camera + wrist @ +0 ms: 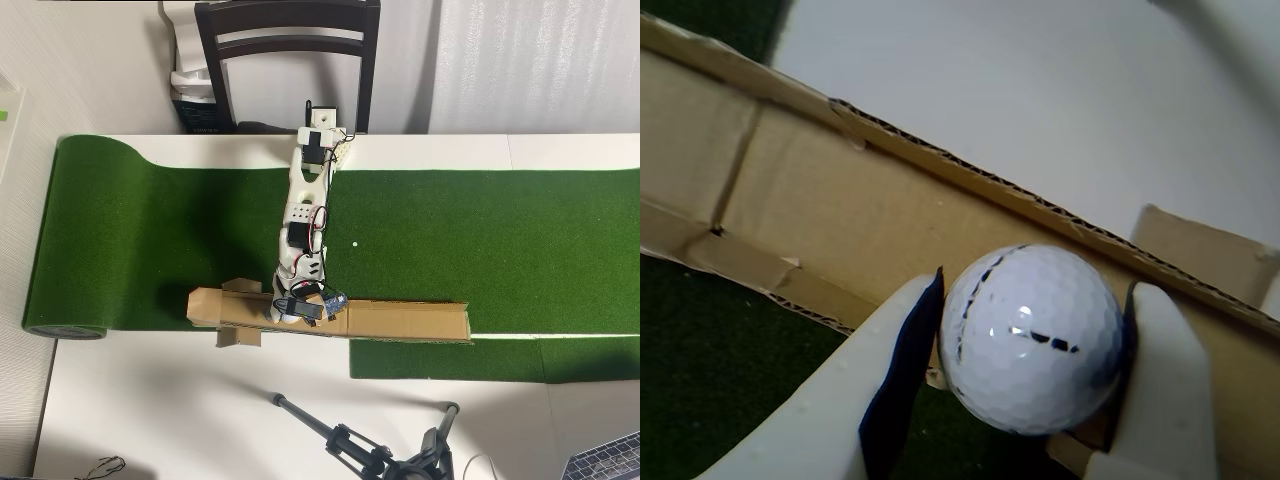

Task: Pick up the golf ball and place it on the gray mark at the back.

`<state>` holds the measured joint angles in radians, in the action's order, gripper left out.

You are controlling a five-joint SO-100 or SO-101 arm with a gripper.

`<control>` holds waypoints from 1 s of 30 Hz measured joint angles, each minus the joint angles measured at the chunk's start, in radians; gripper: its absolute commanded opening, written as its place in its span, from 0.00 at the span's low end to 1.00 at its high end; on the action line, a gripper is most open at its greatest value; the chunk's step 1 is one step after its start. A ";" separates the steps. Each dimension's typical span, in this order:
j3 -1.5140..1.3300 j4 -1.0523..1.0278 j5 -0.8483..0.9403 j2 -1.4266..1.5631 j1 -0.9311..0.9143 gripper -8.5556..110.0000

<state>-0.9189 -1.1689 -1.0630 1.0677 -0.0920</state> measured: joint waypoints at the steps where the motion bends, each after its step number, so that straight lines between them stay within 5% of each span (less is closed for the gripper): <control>1: 0.002 0.000 0.000 -0.008 0.000 0.21; 19: 0.002 0.000 0.000 -0.081 -0.009 0.21; 30: 0.002 0.000 0.000 -0.081 -0.015 0.30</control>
<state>-0.9173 -1.1689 -1.0630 0.9863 -0.1074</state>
